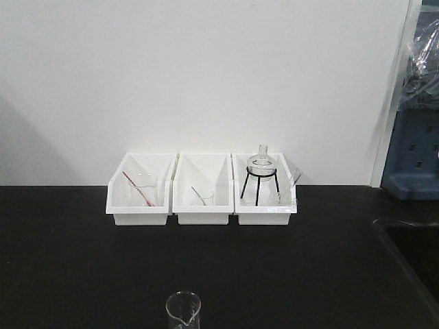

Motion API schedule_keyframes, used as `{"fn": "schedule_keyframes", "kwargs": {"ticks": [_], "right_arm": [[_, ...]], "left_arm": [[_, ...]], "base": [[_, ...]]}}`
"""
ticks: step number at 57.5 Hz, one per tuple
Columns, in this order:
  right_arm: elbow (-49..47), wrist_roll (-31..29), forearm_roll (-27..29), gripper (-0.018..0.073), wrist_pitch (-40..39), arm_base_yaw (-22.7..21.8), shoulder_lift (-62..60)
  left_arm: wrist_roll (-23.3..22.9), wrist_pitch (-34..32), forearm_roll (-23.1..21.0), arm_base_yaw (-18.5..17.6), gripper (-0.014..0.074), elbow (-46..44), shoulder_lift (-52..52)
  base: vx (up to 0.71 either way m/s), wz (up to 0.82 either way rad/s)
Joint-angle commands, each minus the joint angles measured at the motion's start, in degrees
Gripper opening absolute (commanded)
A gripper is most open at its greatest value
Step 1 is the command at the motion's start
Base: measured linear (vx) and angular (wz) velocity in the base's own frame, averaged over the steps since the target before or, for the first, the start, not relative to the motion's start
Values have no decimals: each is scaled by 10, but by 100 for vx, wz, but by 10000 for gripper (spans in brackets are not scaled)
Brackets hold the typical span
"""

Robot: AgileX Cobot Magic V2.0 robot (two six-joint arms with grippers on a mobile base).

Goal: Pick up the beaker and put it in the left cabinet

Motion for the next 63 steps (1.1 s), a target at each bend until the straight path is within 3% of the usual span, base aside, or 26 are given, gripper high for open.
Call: {"fn": "schedule_keyframes", "kwargs": {"ticks": [1,46,63], "right_arm": [[2,-4,-1,-6,-46,-4,-8],[2,-4,-1,-6,-49,-4,-8],[2,-2,-1,-6,-182,-4,-8]], "left_arm": [[-1,-50,-3,-2,-6,-10,-6],[-1,-50,-3,-2,-6,-10,-6],[-1,-50,-3,-2,-6,-10,-6]], "base": [[0,0],[0,0],[0,0]]}}
